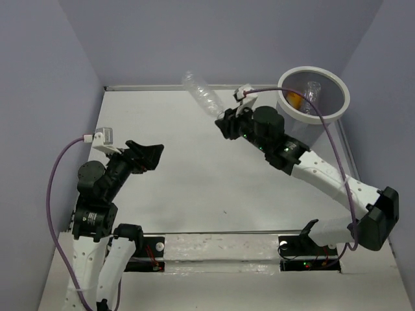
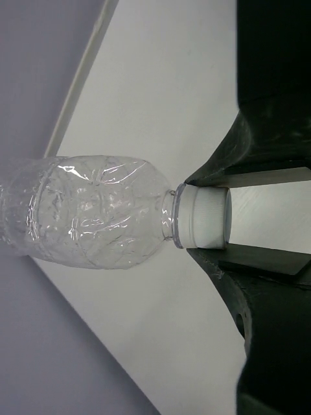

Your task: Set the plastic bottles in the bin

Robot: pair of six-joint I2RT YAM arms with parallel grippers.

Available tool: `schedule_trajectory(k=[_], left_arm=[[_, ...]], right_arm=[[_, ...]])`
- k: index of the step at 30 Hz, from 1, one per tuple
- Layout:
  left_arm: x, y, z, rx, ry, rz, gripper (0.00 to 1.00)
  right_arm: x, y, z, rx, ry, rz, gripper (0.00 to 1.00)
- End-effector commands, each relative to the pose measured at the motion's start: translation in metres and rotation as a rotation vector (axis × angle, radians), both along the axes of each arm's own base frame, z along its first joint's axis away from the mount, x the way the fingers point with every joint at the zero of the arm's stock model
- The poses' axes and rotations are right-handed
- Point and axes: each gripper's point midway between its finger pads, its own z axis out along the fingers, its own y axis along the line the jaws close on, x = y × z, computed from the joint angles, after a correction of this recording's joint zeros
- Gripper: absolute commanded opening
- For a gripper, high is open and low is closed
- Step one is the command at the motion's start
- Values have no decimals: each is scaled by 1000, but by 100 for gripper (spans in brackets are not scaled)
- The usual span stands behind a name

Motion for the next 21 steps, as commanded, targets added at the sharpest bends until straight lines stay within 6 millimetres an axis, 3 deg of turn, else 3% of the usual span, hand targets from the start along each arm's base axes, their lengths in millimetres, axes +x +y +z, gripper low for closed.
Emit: schedule_trajectory(k=[1, 3, 4, 6, 7, 9, 10, 12, 16, 19, 21], left_arm=[[-27, -47, 7, 19, -163, -334, 99], [-30, -48, 1, 71, -187, -358, 99], [-30, -47, -4, 95, -182, -354, 99], [-30, -47, -8, 156, -204, -337, 99], [-31, -50, -17, 178, -195, -347, 99], [-35, -58, -21, 182, -195, -378, 99], [-38, -65, -32, 173, -181, -408, 99], [-42, -73, -48, 158, -166, -449, 99], [-56, -79, -42, 147, -199, -487, 99], [-60, -81, -39, 136, -212, -493, 99], [-65, -83, -39, 132, -219, -511, 99]], right_arm=[[27, -117, 24, -189, 124, -346, 0], [20, -154, 23, -256, 213, -435, 0], [19, -165, 50, -227, 196, -465, 0], [9, -201, 55, -292, 242, -566, 0], [3, -224, 70, -310, 256, -631, 0], [2, -232, 91, -283, 246, -656, 0], [-6, -250, 84, -324, 301, -696, 0], [-15, -267, 88, -344, 349, -735, 0], [-28, -284, 93, -315, 391, -788, 0], [-22, -311, 92, -271, 434, -889, 0], [-17, -302, 81, -238, 492, -817, 0]])
